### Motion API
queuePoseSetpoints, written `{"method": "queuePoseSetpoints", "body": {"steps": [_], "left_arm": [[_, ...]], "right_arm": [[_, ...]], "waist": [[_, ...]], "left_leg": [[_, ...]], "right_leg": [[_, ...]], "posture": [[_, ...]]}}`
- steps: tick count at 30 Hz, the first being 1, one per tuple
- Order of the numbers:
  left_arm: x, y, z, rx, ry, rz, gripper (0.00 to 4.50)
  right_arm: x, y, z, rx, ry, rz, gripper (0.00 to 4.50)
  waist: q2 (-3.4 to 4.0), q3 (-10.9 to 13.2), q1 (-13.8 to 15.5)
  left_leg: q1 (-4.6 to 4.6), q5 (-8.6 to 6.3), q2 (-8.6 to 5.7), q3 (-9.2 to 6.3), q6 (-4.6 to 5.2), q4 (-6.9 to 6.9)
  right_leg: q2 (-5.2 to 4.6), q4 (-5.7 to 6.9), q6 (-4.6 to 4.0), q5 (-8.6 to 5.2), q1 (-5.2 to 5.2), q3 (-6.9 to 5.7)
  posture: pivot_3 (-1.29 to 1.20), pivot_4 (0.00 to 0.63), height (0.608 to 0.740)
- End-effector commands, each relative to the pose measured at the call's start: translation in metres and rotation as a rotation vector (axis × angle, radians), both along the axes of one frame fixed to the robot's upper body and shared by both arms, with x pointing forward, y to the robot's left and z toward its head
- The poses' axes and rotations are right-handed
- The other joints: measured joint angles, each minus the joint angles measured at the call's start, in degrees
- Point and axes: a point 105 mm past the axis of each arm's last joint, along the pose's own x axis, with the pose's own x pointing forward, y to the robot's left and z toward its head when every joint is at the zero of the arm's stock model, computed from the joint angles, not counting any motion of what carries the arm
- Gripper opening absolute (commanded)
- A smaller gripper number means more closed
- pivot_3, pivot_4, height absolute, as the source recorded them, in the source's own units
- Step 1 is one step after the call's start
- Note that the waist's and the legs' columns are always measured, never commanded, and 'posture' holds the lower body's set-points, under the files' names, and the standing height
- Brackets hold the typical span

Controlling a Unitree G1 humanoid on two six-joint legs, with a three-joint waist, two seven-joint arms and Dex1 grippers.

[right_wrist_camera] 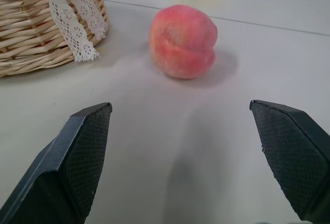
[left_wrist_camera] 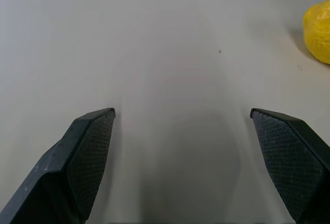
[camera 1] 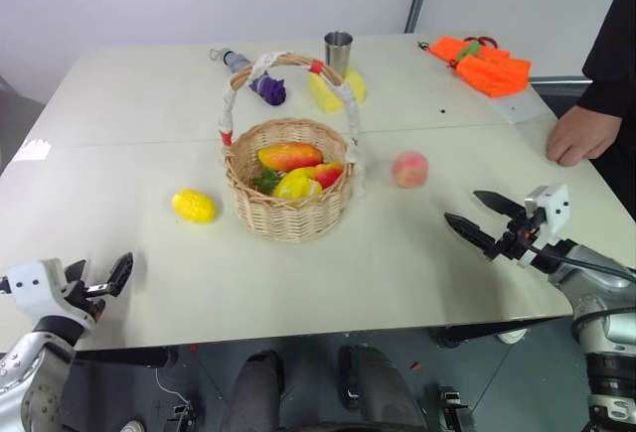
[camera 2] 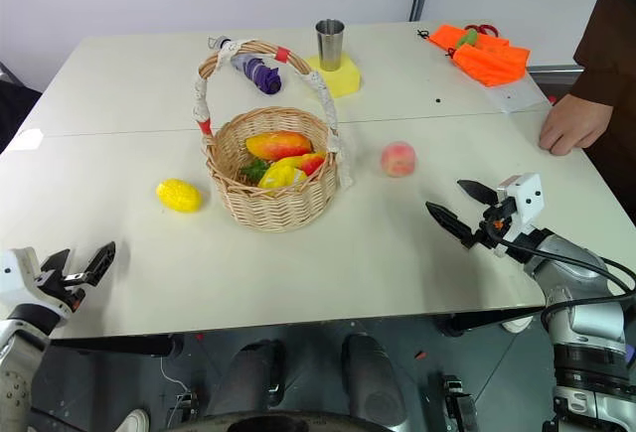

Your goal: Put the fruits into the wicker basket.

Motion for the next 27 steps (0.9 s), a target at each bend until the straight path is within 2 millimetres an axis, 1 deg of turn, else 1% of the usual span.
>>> {"method": "queuePoseSetpoints", "body": {"steps": [1,3,6,9,11,14,16,17,19,20,22,23,25,27], "left_arm": [[0.0,0.002,0.012,0.037,-0.046,0.002,4.5],[0.003,0.0,0.013,0.02,-0.051,-0.002,4.5],[0.007,-0.014,0.024,-0.018,-0.083,-0.07,4.5],[0.012,-0.022,0.038,-0.037,-0.12,-0.115,4.5],[0.019,-0.03,0.051,-0.037,-0.139,-0.161,4.5],[0.036,-0.049,0.069,0.01,-0.136,-0.266,4.5],[0.045,-0.06,0.075,0.032,-0.12,-0.321,4.5],[0.051,-0.066,0.077,0.06,-0.1,-0.351,4.5],[0.061,-0.075,0.08,0.106,-0.076,-0.378,4.5],[0.064,-0.077,0.082,0.123,-0.072,-0.381,4.5],[0.079,-0.073,0.083,0.163,-0.029,-0.296,4.5],[0.084,-0.071,0.083,0.17,-0.011,-0.263,4.5],[0.096,-0.083,0.094,0.116,-0.036,-0.216,4.5],[0.103,-0.094,0.102,0.067,-0.051,-0.157,4.5]], "right_arm": [[0.002,-0.001,0.008,-0.01,-0.046,-0.007,4.46],[0.002,-0.001,0.01,-0.016,-0.051,-0.009,4.46],[0.0,0.004,0.017,-0.018,-0.062,0.016,4.46],[-0.002,0.013,0.026,-0.008,-0.07,0.061,4.46],[-0.005,0.023,0.034,-0.014,-0.077,0.114,4.46],[-0.014,0.045,0.057,0.012,-0.086,0.233,4.46],[-0.022,0.057,0.07,0.023,-0.089,0.292,4.46],[-0.028,0.067,0.077,0.022,-0.093,0.343,4.46],[-0.039,0.083,0.084,0.007,-0.093,0.422,4.46],[-0.043,0.089,0.086,-0.001,-0.091,0.447,4.46],[-0.05,0.103,0.089,-0.027,-0.101,0.499,4.46],[-0.052,0.106,0.09,-0.034,-0.105,0.51,4.46],[-0.054,0.114,0.092,-0.032,-0.116,0.532,4.46],[-0.054,0.118,0.094,-0.029,-0.12,0.546,4.46]], "waist": [[0.0,0.0,0.01],[0.0,0.0,0.02],[0.0,0.0,0.03],[0.0,0.0,0.03],[0.0,0.0,0.04],[0.01,0.01,0.06],[0.01,0.01,0.11],[0.01,0.01,0.14],[0.01,0.01,0.18],[0.01,0.01,0.19],[-0.01,0.02,0.23],[-0.03,0.02,0.23],[-0.03,0.03,0.19],[-0.05,0.03,0.22]], "left_leg": [[0.0,0.0,0.0,0.0,0.0,0.0],[0.0,0.0,0.0,0.0,0.0,0.0],[0.0,0.0,0.0,0.0,0.0,0.0],[-0.01,0.0,0.0,0.0,0.0,0.0],[-0.01,0.0,0.0,-0.01,0.0,0.0],[-0.01,0.0,0.0,-0.02,0.0,0.01],[0.0,0.0,-0.01,-0.02,0.0,0.01],[0.0,0.0,-0.01,-0.02,0.0,0.01],[-0.02,0.0,-0.01,-0.02,0.0,-0.01],[-0.02,0.0,-0.01,-0.02,0.0,-0.02],[-0.03,0.0,-0.01,-0.03,0.0,-0.03],[-0.03,0.0,-0.01,-0.05,0.0,-0.02],[-0.03,0.0,-0.01,-0.06,0.0,-0.01],[-0.03,0.0,-0.02,-0.06,0.0,0.02]], "right_leg": [[0.0,0.0,0.0,0.0,0.0,0.0],[0.0,0.0,0.0,0.0,0.0,0.0],[0.0,0.0,0.0,0.0,0.0,0.0],[-0.01,0.0,0.0,0.0,0.0,0.0],[0.0,0.01,0.0,0.0,0.0,0.0],[0.02,0.06,0.0,0.01,0.0,0.0],[0.01,0.05,0.0,0.01,0.01,0.0],[0.01,0.03,0.0,0.01,0.01,0.0],[0.01,0.02,0.01,0.01,0.01,0.0],[0.02,0.01,0.01,0.01,0.01,0.0],[0.02,0.01,0.03,0.02,0.01,0.0],[0.03,0.01,0.04,0.02,0.01,-0.01],[0.04,0.02,0.07,0.03,0.03,-0.02],[0.03,0.03,0.1,0.05,0.05,-0.02]], "posture": [[0.0,0.15,0.74],[0.0,0.15,0.74],[0.0,0.15,0.74],[0.0,0.15,0.74],[0.0,0.15,0.74],[0.0,0.15,0.74],[0.0,0.15,0.74],[0.0,0.15,0.74],[0.0,0.15,0.74],[0.0,0.15,0.74],[0.0,0.15,0.74],[0.0,0.15,0.74],[0.0,0.15,0.74],[0.0,0.15,0.74]]}}
